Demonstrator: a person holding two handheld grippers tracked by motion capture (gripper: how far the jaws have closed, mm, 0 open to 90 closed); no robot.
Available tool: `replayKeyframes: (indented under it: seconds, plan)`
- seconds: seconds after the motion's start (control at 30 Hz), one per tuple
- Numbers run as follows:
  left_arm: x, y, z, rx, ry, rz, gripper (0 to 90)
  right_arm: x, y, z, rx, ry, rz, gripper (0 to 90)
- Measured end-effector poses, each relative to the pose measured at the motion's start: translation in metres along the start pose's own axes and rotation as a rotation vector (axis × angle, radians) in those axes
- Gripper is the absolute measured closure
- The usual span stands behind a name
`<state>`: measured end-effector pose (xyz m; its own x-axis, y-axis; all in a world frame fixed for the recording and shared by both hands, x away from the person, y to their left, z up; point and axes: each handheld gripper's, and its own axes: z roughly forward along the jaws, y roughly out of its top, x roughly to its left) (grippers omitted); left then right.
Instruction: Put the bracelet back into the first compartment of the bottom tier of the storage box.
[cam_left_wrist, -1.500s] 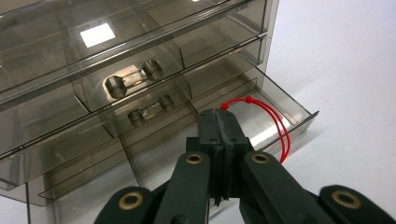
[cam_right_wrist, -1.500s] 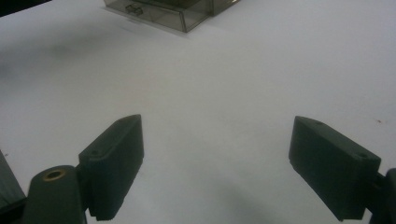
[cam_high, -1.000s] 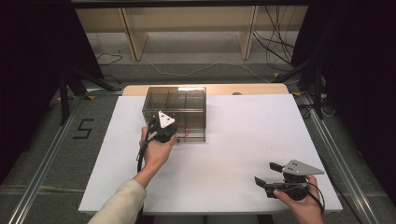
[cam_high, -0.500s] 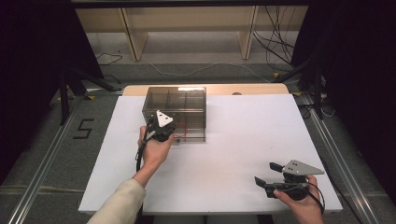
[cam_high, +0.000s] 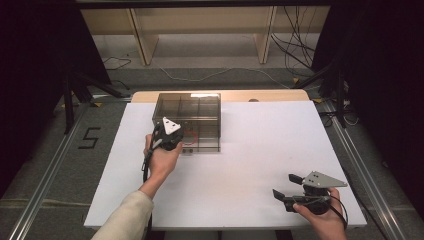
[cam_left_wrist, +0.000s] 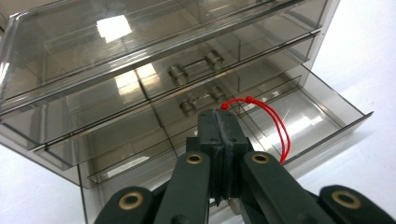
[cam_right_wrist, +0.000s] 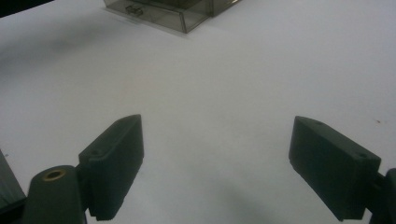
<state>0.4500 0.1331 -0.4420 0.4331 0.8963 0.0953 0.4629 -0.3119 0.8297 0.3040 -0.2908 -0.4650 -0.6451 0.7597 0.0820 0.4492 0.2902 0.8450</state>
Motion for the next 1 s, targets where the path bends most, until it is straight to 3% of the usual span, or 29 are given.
replayKeyframes:
  seconds: [1.0]
  plan:
    - [0.024,-0.003,-0.005,0.006,0.050,-0.045,89.9,0.000,0.000,0.000,-0.003,0.000,0.003,18.7]
